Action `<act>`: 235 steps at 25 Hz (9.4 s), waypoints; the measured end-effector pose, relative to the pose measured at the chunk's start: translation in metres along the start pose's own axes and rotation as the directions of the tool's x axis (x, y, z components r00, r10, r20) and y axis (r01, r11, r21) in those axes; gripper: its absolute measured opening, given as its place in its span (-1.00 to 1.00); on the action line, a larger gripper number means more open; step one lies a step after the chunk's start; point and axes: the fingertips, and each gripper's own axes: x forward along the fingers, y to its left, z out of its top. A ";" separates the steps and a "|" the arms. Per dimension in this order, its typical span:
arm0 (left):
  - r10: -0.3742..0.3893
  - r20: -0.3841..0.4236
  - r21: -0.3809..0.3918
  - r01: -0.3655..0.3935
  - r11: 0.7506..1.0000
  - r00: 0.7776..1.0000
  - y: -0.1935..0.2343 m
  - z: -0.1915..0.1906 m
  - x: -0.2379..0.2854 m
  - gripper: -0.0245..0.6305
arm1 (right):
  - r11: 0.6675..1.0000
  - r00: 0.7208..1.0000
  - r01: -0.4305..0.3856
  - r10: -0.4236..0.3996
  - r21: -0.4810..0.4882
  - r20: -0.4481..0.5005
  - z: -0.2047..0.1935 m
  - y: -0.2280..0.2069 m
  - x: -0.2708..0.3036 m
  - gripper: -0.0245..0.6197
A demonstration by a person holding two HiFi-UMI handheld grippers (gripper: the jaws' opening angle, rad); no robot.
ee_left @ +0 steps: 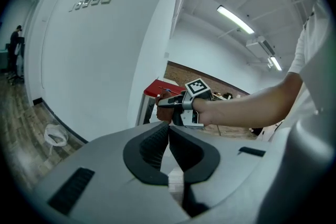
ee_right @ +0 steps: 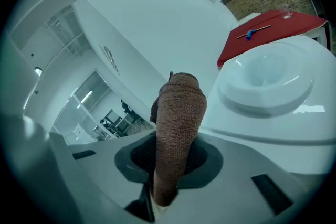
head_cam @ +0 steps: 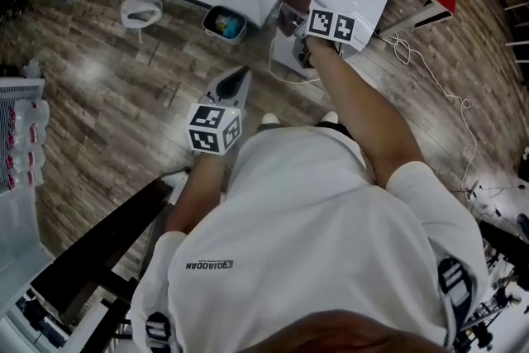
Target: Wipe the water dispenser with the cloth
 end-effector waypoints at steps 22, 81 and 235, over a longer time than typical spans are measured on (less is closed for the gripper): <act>-0.043 0.009 0.018 0.043 0.999 0.999 -0.002 0.006 0.013 -0.93 | 0.996 0.997 0.061 -0.064 0.066 0.039 0.005 -0.036 -0.032 -0.71; -0.171 -0.054 -0.004 0.171 0.985 0.984 -0.048 -0.021 0.058 -0.92 | 0.065 0.781 0.136 -0.621 -0.989 0.066 -0.067 -0.105 -0.157 -0.71; -0.013 -0.052 -0.223 0.001 0.975 0.999 0.016 -0.045 0.053 -0.92 | 0.737 0.897 -0.140 -0.189 -0.661 -0.401 -0.158 -0.037 -0.075 -0.71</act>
